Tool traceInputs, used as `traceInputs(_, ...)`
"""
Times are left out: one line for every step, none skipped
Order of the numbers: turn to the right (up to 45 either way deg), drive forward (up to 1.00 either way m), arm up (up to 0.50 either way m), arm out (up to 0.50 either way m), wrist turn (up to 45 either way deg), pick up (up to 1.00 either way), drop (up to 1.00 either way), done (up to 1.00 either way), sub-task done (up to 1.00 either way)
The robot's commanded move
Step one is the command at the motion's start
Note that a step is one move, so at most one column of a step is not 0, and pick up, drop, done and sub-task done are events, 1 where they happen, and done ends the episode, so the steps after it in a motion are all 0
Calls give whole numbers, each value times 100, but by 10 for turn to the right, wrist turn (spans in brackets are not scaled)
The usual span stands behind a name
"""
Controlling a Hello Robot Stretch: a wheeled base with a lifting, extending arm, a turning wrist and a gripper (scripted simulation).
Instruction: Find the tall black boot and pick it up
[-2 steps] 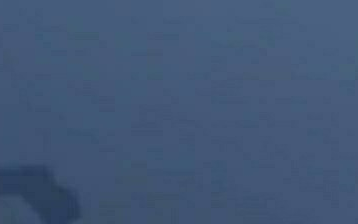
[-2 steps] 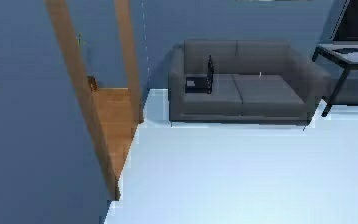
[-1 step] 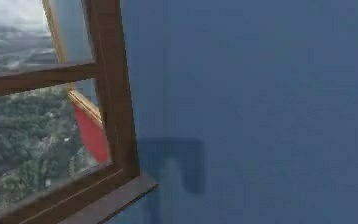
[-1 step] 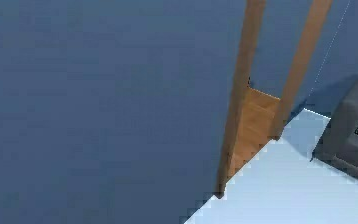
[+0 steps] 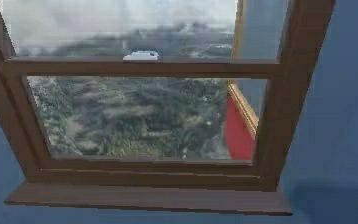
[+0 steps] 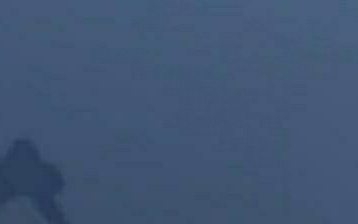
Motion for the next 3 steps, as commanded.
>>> traceInputs(-390,0,0,0,0,0,0,0,0)
traceInputs(0,0,12,0,0,0,0,0,0)
traceInputs(0,0,0,22,0,0,0,0,0)
